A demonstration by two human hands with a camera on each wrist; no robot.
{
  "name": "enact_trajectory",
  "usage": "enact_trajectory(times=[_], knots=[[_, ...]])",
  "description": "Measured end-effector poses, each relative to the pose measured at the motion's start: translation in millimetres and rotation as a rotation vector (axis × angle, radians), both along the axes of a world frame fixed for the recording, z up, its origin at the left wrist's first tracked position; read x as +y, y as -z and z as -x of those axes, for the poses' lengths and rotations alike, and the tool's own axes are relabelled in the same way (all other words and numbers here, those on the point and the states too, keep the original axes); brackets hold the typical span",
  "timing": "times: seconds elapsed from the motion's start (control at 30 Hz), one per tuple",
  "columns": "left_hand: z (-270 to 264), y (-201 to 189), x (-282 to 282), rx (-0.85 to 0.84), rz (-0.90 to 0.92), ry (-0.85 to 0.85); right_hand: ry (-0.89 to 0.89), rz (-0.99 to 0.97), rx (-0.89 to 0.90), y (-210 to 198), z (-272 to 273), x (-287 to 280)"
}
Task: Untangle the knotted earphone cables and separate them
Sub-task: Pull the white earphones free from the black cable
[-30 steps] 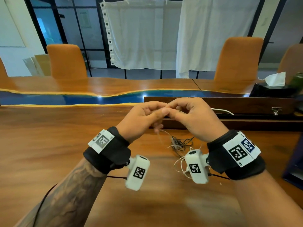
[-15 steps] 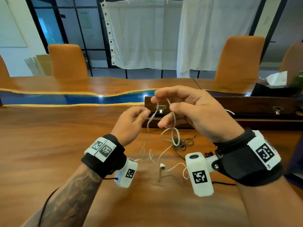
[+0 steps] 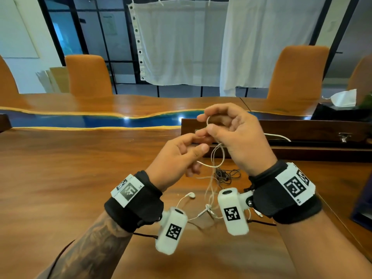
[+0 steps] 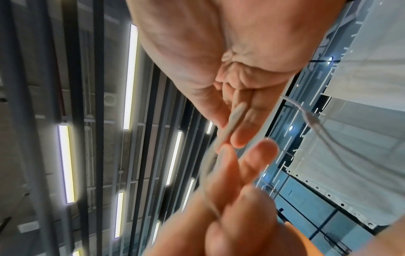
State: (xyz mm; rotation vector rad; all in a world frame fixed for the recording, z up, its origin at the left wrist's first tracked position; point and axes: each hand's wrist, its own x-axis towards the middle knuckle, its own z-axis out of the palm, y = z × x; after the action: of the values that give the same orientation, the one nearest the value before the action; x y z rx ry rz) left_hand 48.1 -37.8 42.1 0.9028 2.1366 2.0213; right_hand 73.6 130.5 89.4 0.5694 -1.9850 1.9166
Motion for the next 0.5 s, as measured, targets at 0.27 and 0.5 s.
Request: enact_trajectory(times=[0.27, 0.5], knots=[[2.0, 5.6, -42.2, 0.006, 0.102, -0.166, 0.382, -0.052, 0.109, -11.8, 11.9, 30.3], [13.3, -10.8, -27.3, 0.172, 0.188, -0.178, 0.520, -0.674, 0.055, 7.3, 13.8, 15.6]])
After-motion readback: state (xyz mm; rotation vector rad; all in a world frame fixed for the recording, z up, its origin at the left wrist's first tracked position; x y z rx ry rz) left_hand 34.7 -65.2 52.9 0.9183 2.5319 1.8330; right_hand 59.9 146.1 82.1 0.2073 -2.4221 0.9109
